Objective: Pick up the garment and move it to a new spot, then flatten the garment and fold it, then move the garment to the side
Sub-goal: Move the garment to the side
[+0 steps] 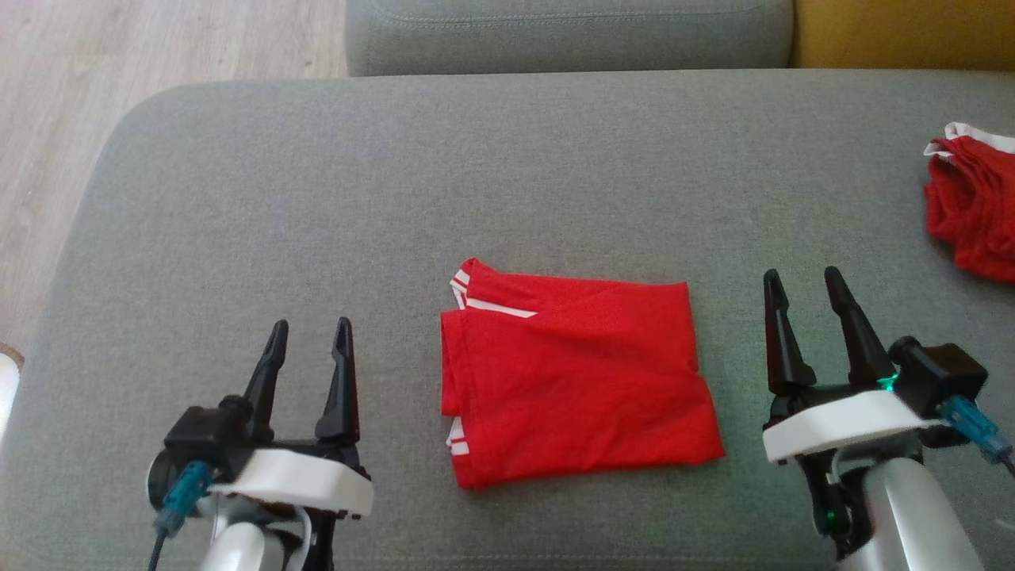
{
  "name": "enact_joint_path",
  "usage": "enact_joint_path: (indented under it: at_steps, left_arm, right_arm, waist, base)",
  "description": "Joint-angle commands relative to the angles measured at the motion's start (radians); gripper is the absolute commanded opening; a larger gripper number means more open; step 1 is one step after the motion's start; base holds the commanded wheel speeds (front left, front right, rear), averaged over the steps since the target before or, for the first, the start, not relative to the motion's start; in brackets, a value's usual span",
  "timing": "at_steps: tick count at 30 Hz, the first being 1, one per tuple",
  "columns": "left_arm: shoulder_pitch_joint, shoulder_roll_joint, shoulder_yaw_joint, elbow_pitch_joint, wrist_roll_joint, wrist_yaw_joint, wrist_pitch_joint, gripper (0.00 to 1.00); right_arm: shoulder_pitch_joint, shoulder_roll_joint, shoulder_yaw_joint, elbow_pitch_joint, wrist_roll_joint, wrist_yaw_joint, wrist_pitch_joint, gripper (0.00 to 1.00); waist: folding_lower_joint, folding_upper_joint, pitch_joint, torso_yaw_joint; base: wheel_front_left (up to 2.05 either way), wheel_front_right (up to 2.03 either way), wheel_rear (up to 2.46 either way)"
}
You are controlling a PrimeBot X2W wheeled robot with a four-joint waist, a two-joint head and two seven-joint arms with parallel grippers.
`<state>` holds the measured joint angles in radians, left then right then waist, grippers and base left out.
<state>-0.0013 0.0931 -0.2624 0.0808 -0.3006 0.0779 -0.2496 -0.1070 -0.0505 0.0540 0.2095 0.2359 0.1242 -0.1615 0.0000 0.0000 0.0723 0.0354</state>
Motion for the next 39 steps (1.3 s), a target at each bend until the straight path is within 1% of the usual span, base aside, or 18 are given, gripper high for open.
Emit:
enact_joint_path:
  at_steps: [1, 2, 3, 7, 10, 15, 21, 27, 28, 29, 32, 33, 39]
  left_arm:
    - [-0.031, -0.001, 0.042, -0.029, 0.009, -0.002, -0.012, 1.00]
    - [-0.032, -0.002, 0.044, -0.029, 0.011, -0.004, -0.012, 1.00]
    - [-0.032, -0.002, 0.044, -0.029, 0.011, -0.004, -0.012, 1.00]
    - [-0.039, -0.007, 0.045, -0.032, 0.015, -0.007, -0.012, 1.00]
    - [-0.046, -0.014, 0.047, -0.035, 0.008, -0.010, -0.012, 1.00]
    - [-0.065, -0.027, 0.046, -0.045, -0.004, -0.015, -0.012, 1.00]
    - [-0.090, -0.037, 0.045, -0.051, -0.007, -0.025, -0.012, 1.00]
    - [-0.103, -0.041, 0.045, -0.048, -0.013, -0.027, -0.012, 1.00]
    - [-0.104, -0.041, 0.046, -0.047, -0.013, -0.028, -0.012, 1.00]
    - [-0.105, -0.042, 0.047, -0.046, -0.014, -0.028, -0.012, 1.00]
    - [-0.106, -0.042, 0.051, -0.047, -0.014, -0.028, -0.012, 1.00]
    - [-0.106, -0.042, 0.052, -0.048, -0.015, -0.027, -0.012, 1.00]
    - [-0.107, -0.043, 0.057, -0.055, -0.006, -0.026, -0.012, 1.00]
  right_arm:
    - [-0.010, 0.000, 0.015, -0.027, -0.009, 0.007, 0.009, 1.00]
    - [-0.007, 0.000, 0.006, -0.014, -0.009, 0.007, 0.043, 1.00]
    - [-0.007, 0.000, 0.006, -0.014, -0.009, 0.007, 0.043, 1.00]
    - [-0.004, 0.000, 0.008, 0.006, -0.026, 0.007, 0.160, 1.00]
    - [-0.010, 0.000, 0.031, 0.007, -0.039, 0.007, 0.238, 1.00]
    - [-0.026, 0.000, 0.059, 0.020, -0.023, 0.007, 0.341, 1.00]
    - [-0.076, -0.021, 0.061, 0.061, -0.018, 0.007, 0.415, 1.00]
    - [-0.122, -0.047, 0.080, 0.122, 0.019, 0.007, 0.499, 1.00]
    - [-0.126, -0.050, 0.088, 0.127, 0.033, 0.007, 0.512, 0.92]
    - [-0.129, -0.054, 0.095, 0.129, 0.047, 0.007, 0.524, 0.48]
    - [-0.135, -0.068, 0.111, 0.131, 0.074, 0.007, 0.545, 0.22]
    - [-0.137, -0.072, 0.114, 0.130, 0.080, 0.007, 0.544, 0.00]
    - [-0.160, -0.084, 0.115, 0.111, 0.095, 0.007, 0.497, 0.00]
  waist:
    - [0.0000, 0.0000, 0.002, 0.000]
    - [0.0000, 0.0000, 0.005, 0.002]
    - [0.0000, 0.0000, 0.005, 0.002]
    - [0.0000, 0.0000, 0.022, 0.009]
    - [0.0000, 0.0000, 0.044, 0.016]
    - [0.0000, 0.0000, 0.091, 0.037]
    - [0.0000, 0.0000, 0.144, 0.065]
    - [0.0000, 0.0000, 0.164, 0.088]
    - [0.0000, 0.0000, 0.165, 0.091]
    - [0.0000, 0.0000, 0.167, 0.092]
    - [0.0000, 0.0000, 0.169, 0.093]
    - [0.0000, 0.0000, 0.170, 0.092]
    - [0.0000, 0.0000, 0.176, 0.056]
  base:
    - [0.00, 0.00, 0.00]
    - [0.00, 0.00, 0.00]
    - [0.00, 0.00, 0.00]
    - [0.00, 0.00, 0.00]
    - [0.00, 0.00, 0.00]
    - [0.00, 0.00, 0.00]
    - [0.00, 0.00, 0.00]
    - [0.00, 0.00, 0.00]
    - [0.00, 0.00, 0.00]
    - [0.00, 0.00, 0.00]
    - [0.00, 0.00, 0.00]
    - [0.00, 0.00, 0.00]
    - [0.00, 0.00, 0.00]
